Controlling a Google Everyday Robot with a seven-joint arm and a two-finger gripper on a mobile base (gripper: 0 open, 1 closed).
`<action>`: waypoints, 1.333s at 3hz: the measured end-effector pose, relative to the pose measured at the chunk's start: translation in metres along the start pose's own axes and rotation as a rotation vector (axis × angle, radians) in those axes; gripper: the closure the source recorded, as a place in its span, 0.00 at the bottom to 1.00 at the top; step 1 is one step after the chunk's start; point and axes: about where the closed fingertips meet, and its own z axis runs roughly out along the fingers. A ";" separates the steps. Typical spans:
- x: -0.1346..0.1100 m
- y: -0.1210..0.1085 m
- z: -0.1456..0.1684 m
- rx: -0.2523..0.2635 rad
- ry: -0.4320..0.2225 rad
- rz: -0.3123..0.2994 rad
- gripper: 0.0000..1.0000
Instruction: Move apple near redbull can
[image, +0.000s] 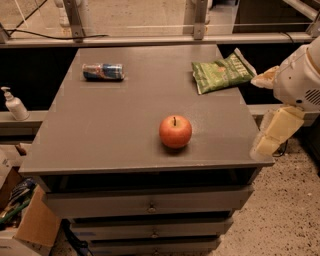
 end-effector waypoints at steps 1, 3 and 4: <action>-0.020 0.000 0.037 -0.056 -0.111 -0.020 0.00; -0.075 0.004 0.092 -0.160 -0.295 -0.070 0.00; -0.087 0.004 0.108 -0.186 -0.333 -0.081 0.00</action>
Offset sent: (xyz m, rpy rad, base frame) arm 0.0383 0.1084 -0.0629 0.3383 0.0518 0.2051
